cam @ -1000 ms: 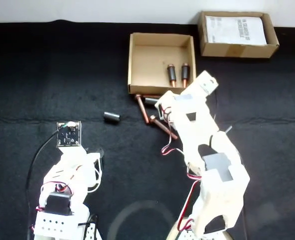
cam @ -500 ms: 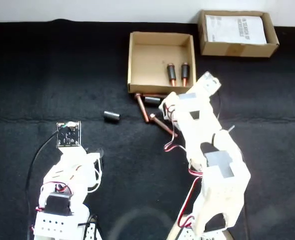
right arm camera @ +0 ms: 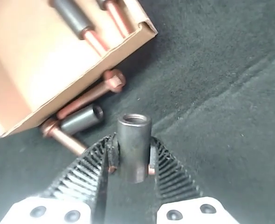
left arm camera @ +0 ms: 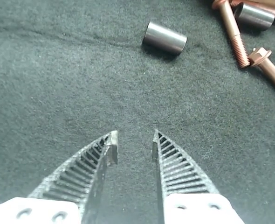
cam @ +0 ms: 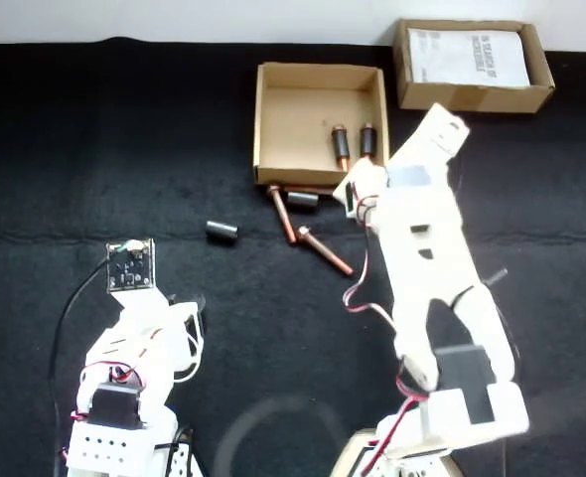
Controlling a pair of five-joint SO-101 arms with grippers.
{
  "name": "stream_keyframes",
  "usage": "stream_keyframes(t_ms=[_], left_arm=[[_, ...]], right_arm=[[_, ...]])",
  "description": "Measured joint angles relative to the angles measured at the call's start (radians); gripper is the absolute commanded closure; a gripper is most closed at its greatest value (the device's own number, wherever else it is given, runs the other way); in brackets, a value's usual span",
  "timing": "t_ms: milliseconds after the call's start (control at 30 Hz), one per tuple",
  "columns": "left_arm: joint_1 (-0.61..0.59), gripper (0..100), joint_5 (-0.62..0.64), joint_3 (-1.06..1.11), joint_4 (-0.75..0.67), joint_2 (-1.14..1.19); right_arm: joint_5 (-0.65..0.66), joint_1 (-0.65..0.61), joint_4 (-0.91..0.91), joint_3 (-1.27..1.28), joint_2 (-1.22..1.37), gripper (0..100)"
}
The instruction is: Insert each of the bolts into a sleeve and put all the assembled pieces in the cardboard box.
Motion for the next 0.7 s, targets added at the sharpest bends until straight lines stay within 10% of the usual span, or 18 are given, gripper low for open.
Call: stream_keyframes(t_ms=[700], left_arm=[[0.008, 86, 0.058, -0.003, 0.037, 0.000]], right_arm=[[0.183, 0.000, 0.330, 0.032, -0.615, 99.1]])
